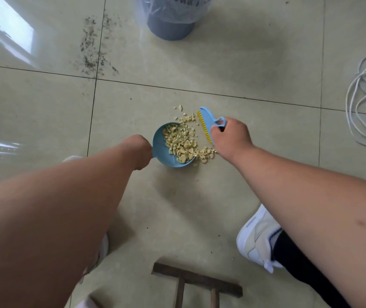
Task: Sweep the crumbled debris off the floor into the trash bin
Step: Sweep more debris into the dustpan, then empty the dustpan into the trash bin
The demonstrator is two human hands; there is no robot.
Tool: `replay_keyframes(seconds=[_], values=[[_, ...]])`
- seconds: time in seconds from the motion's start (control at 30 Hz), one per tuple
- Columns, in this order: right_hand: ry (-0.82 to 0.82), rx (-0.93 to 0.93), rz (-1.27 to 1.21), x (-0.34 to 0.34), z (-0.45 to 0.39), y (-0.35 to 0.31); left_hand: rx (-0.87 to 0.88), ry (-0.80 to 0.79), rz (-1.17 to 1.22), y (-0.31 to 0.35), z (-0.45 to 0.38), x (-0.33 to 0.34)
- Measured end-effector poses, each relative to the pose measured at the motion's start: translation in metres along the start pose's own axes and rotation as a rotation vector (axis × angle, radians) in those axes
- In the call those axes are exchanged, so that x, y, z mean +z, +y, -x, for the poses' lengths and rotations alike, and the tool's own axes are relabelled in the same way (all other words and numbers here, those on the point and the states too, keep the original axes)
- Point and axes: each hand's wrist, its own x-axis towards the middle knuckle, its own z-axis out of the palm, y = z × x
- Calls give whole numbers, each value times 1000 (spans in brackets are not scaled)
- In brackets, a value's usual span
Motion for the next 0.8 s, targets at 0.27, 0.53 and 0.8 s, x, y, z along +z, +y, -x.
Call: replay_keyframes(seconds=[0.27, 0.53, 0.8], values=[[-45, 57, -3, -6, 3, -6, 87, 2, 187, 7, -2, -4], [-25, 12, -81, -30, 10, -35, 112, 40, 218, 18, 18, -26], [83, -132, -84, -99, 8, -79, 157, 107, 247, 39, 63, -85]])
